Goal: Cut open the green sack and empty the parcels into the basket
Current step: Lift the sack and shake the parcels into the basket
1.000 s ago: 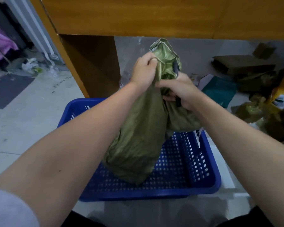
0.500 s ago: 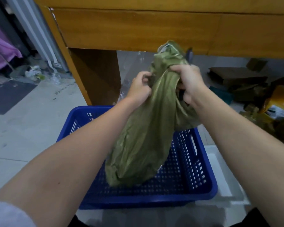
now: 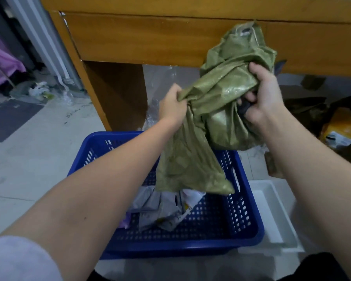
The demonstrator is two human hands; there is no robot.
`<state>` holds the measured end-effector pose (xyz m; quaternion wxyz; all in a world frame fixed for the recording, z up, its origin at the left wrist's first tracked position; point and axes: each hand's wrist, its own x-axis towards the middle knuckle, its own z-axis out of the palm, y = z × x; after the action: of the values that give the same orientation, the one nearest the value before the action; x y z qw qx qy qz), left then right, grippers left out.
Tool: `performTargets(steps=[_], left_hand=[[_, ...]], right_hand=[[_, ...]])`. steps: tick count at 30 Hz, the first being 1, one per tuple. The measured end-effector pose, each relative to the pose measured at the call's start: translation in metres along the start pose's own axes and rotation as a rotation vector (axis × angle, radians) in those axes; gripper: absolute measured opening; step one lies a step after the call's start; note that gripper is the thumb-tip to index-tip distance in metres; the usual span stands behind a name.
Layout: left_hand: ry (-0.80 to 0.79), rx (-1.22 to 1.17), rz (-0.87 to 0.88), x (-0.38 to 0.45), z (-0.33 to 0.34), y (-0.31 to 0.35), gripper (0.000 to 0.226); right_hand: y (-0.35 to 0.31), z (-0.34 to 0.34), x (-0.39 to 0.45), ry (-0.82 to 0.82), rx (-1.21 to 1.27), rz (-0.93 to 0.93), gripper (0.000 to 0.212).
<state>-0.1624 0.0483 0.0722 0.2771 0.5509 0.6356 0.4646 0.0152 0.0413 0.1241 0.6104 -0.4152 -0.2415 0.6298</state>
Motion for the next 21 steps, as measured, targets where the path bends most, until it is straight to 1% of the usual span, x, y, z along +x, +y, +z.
performTargets(steps=[1, 2, 3, 4, 5, 6, 7, 10, 11, 12, 13, 15, 17, 18, 19, 20, 21], left_hand=[[0.092, -0.073, -0.019, 0.0, 0.0, 0.005, 0.014], [0.145, -0.134, -0.03, 0.001, 0.001, 0.009, 0.016], [0.127, -0.173, -0.021, 0.001, 0.003, 0.012, 0.018], [0.039, -0.179, 0.004, 0.001, 0.007, 0.016, 0.022], [-0.077, -0.169, 0.044, -0.002, 0.012, 0.02, 0.027], [-0.172, -0.15, 0.082, -0.006, 0.017, 0.023, 0.031], [-0.239, -0.14, 0.098, -0.01, 0.021, 0.025, 0.033], [-0.344, -0.164, 0.075, -0.015, 0.024, 0.024, 0.028], [-0.382, -0.182, 0.066, -0.015, 0.021, 0.021, 0.023], [-0.408, -0.205, 0.051, -0.015, 0.017, 0.019, 0.022], [-0.422, -0.232, 0.019, -0.015, 0.014, 0.014, 0.026], [-0.394, -0.284, -0.074, -0.013, 0.011, -0.002, 0.043], [-0.381, -0.162, -0.171, -0.013, 0.01, -0.018, 0.059], [-0.409, -0.077, -0.199, -0.014, 0.01, -0.022, 0.062], [-0.472, -0.012, -0.205, -0.014, 0.01, -0.025, 0.058], [-0.541, 0.083, -0.213, -0.015, 0.009, -0.027, 0.049], [-0.599, 0.227, -0.232, -0.018, 0.006, -0.027, 0.039]], right_hand=[[0.003, -0.009, 0.0, 0.083, -0.145, -0.041, 0.027], [0.008, -0.017, -0.001, 0.128, -0.317, -0.058, 0.043], [0.014, -0.023, -0.003, 0.115, -0.51, -0.034, 0.051], [0.023, -0.025, -0.008, 0.049, -0.688, 0.026, 0.047], [0.033, -0.025, -0.013, -0.026, -0.801, 0.093, 0.041], [0.043, -0.024, -0.016, -0.065, -0.837, 0.136, 0.038], [0.052, -0.022, -0.017, -0.06, -0.799, 0.155, 0.034], [0.069, -0.017, -0.01, 0.028, -0.52, 0.133, 0.01], [0.07, -0.017, -0.007, 0.057, -0.473, 0.123, 0.007], [0.068, -0.016, -0.005, 0.079, -0.455, 0.114, 0.008], [0.065, -0.016, -0.003, 0.097, -0.45, 0.103, 0.01], [0.055, -0.012, -0.003, 0.133, -0.445, 0.075, 0.02], [0.043, -0.007, -0.003, 0.149, -0.44, 0.027, 0.03], [0.037, -0.002, -0.004, 0.114, -0.496, -0.014, 0.027], [0.033, 0.002, -0.005, 0.049, -0.612, -0.05, 0.02], [0.032, 0.007, -0.007, -0.021, -0.741, -0.082, 0.009], [0.031, 0.011, -0.009, -0.061, -0.824, -0.107, 0.002]])
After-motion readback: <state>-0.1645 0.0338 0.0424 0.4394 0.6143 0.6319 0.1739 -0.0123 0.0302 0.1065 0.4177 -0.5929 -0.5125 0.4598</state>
